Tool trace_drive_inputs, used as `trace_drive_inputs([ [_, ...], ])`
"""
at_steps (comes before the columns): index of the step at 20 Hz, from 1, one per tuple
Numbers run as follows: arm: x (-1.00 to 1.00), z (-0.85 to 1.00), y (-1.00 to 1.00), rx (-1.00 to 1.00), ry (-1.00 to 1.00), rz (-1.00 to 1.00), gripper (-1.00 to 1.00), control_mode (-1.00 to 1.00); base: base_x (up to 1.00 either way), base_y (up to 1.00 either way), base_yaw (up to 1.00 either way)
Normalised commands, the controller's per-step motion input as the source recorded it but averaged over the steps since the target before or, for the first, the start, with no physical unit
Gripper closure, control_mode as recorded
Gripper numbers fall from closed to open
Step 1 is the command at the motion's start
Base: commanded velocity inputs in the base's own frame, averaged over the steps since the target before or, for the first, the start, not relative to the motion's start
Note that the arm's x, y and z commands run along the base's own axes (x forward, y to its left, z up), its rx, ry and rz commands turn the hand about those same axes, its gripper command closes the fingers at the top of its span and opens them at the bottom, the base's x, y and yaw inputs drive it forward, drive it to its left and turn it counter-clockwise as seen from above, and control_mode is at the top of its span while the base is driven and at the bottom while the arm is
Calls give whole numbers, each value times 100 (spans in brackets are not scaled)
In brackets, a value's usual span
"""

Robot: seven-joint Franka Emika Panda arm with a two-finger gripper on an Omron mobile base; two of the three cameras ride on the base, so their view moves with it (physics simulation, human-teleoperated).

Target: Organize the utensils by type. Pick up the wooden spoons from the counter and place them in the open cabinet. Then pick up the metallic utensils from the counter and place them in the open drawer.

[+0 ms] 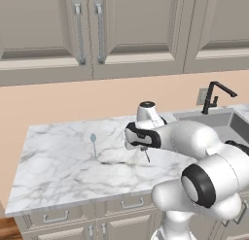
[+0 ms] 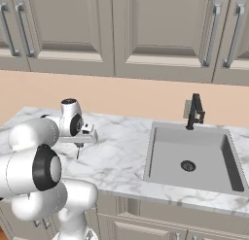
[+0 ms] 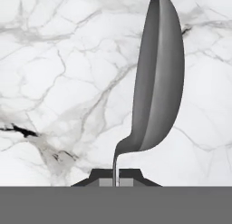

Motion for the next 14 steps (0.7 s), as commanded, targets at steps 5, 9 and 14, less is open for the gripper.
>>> trace_drive_inputs([
  [5,-2,17,-5,0,0,0,100,-100,0,0,0],
  [9,-16,39,-6,0,-1,0,100,-100,0,0,0],
  [14,-35,25,0,-1,-4,0,100,-100,0,0,0],
])
